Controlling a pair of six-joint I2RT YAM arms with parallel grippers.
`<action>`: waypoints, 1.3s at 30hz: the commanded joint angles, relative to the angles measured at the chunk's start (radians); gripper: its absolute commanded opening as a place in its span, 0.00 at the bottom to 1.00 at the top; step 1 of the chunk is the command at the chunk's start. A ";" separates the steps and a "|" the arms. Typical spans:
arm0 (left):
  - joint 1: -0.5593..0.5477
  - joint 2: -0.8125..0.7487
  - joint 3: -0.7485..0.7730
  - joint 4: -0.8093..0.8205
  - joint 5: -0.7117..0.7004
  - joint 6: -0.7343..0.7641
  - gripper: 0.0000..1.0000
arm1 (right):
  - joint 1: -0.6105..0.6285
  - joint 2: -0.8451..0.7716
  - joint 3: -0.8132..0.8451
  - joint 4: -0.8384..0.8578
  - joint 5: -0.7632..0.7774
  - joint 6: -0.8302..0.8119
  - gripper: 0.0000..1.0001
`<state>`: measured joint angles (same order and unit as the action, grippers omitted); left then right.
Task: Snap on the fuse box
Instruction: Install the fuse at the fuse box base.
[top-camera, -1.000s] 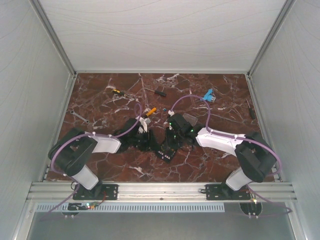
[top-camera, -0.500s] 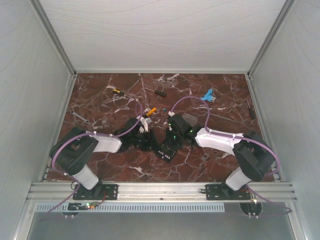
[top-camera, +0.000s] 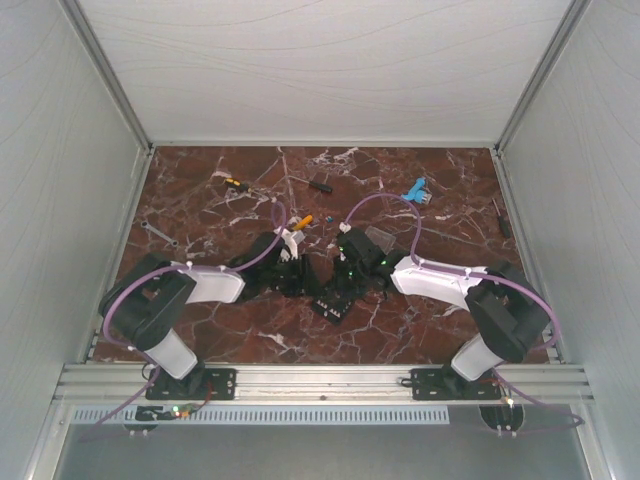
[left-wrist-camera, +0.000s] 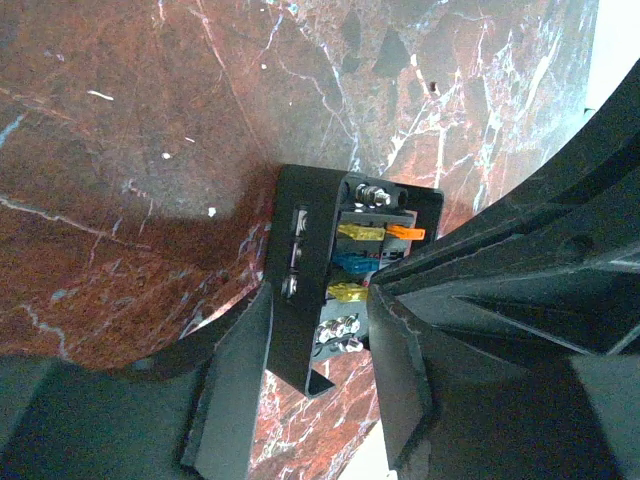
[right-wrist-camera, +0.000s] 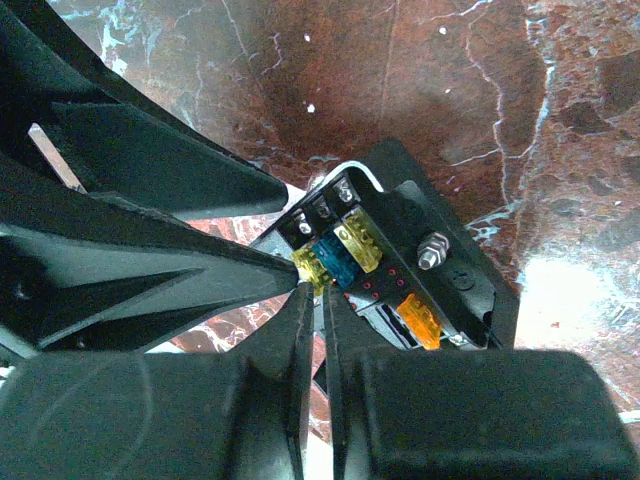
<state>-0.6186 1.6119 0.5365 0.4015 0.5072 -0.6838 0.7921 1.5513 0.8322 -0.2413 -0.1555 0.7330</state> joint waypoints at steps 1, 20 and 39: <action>-0.010 0.006 0.046 0.013 -0.010 0.011 0.44 | -0.008 0.003 -0.017 0.013 0.018 0.008 0.02; -0.049 0.045 0.056 -0.074 -0.076 0.057 0.40 | -0.020 0.089 -0.058 -0.126 0.109 -0.059 0.00; -0.059 -0.006 -0.001 -0.016 -0.049 0.012 0.40 | -0.070 0.152 -0.089 -0.252 0.292 -0.132 0.00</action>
<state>-0.6613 1.6257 0.5606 0.3897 0.4290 -0.6579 0.7494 1.5860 0.8124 -0.2504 -0.2096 0.7101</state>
